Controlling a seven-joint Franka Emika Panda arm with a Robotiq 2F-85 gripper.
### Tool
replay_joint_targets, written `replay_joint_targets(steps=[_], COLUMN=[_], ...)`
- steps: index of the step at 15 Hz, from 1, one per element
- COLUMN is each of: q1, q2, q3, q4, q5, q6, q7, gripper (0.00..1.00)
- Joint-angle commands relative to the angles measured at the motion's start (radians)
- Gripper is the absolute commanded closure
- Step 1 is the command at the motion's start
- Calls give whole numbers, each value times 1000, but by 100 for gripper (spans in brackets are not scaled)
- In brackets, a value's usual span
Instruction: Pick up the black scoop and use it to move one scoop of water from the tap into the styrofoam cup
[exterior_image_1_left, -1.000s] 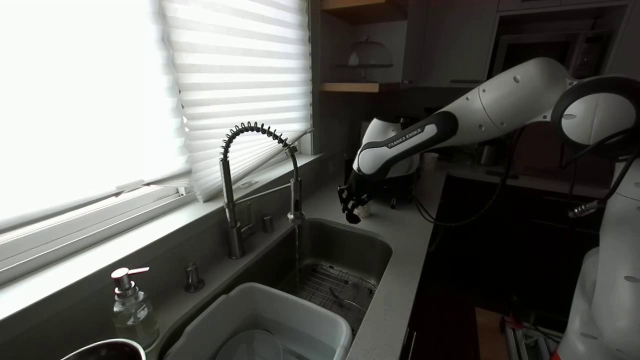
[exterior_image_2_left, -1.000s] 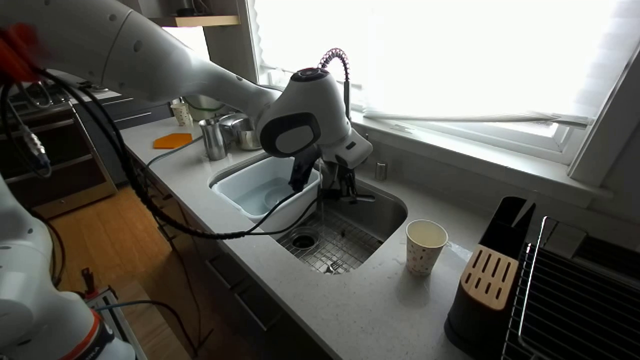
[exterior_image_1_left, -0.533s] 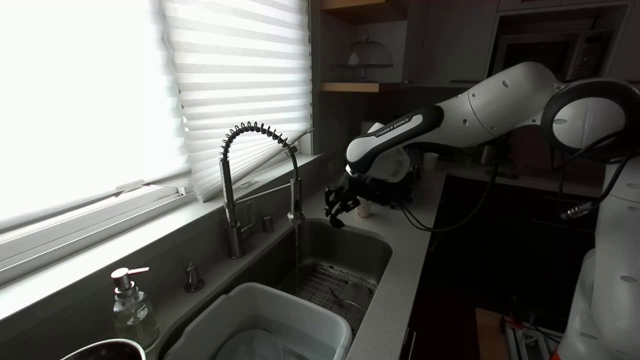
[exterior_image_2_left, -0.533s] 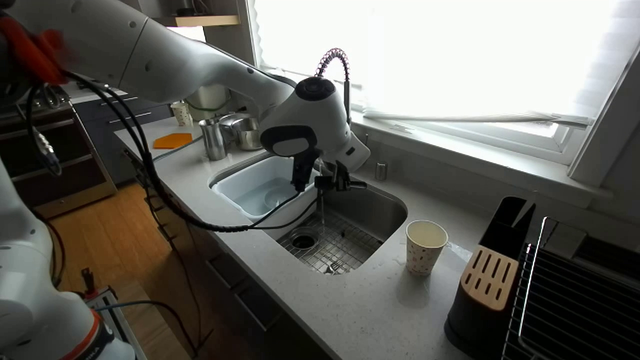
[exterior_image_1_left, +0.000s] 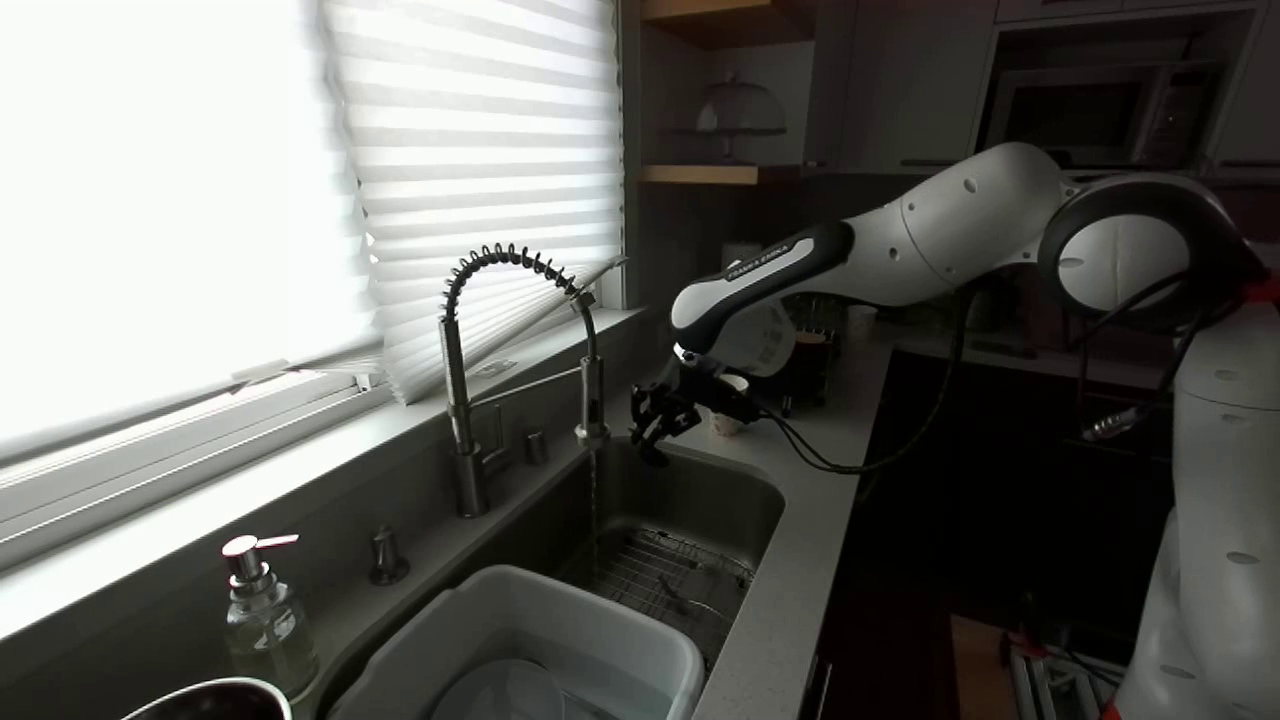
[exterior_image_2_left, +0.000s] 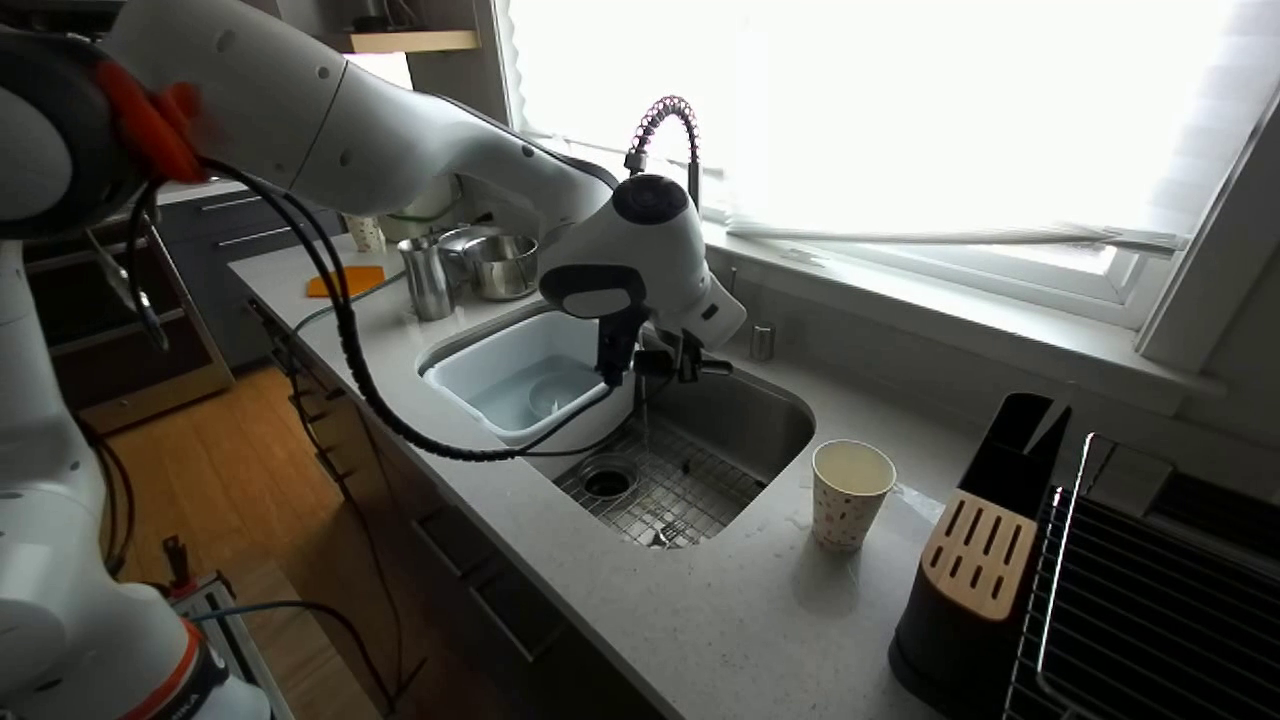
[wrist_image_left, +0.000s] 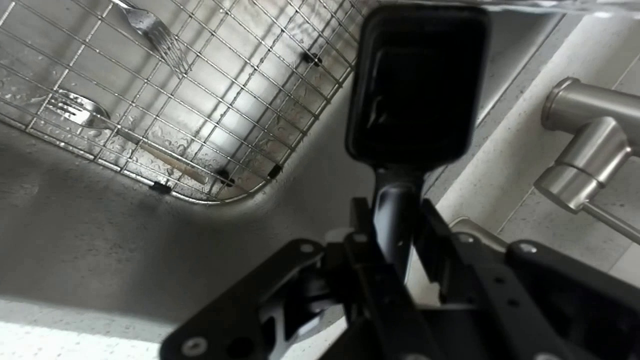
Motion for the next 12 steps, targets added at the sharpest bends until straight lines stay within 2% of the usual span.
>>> replay_joint_targets(steps=[1,12], q1=[-4,4], q2=[52,103], q3=[20,71], q4=[50,103], q5=[18,13], q6=[-20,-5], q7=[1,-22], gripper=[94,94])
